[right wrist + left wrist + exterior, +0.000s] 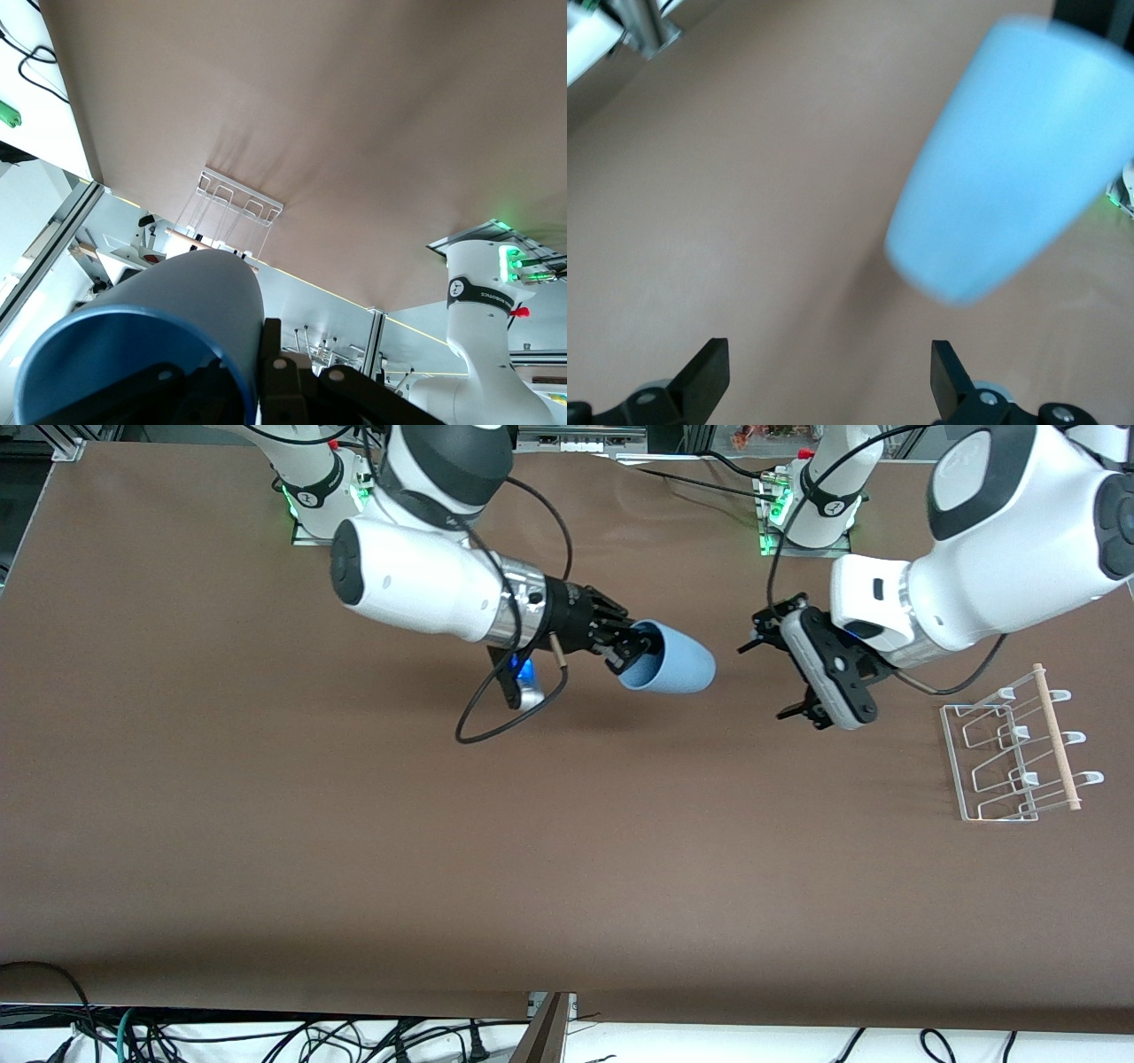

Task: Transfer cup to left arm and place on rack
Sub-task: 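Close the left gripper on the cup's base beside the right gripper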

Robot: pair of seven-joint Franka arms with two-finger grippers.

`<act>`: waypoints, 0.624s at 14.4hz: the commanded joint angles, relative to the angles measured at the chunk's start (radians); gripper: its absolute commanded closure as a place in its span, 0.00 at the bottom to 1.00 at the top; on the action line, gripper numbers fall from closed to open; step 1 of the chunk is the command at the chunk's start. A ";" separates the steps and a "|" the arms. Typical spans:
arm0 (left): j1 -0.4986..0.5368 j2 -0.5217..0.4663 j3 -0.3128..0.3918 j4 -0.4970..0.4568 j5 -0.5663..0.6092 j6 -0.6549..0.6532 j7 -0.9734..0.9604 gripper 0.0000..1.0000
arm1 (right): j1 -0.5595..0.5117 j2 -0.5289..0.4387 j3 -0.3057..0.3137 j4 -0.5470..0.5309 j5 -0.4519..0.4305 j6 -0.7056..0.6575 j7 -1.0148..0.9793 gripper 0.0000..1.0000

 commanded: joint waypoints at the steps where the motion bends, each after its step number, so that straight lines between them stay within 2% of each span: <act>1: -0.008 0.061 0.009 0.013 -0.119 0.056 0.208 0.00 | 0.032 0.039 0.000 0.038 0.020 0.023 0.015 1.00; 6: -0.034 0.061 0.009 0.005 -0.144 0.060 0.264 0.00 | 0.032 0.045 -0.002 0.063 0.022 0.023 0.022 1.00; 9: -0.024 0.047 0.010 0.005 -0.144 -0.002 0.376 0.00 | 0.032 0.046 -0.002 0.063 0.022 0.027 0.022 1.00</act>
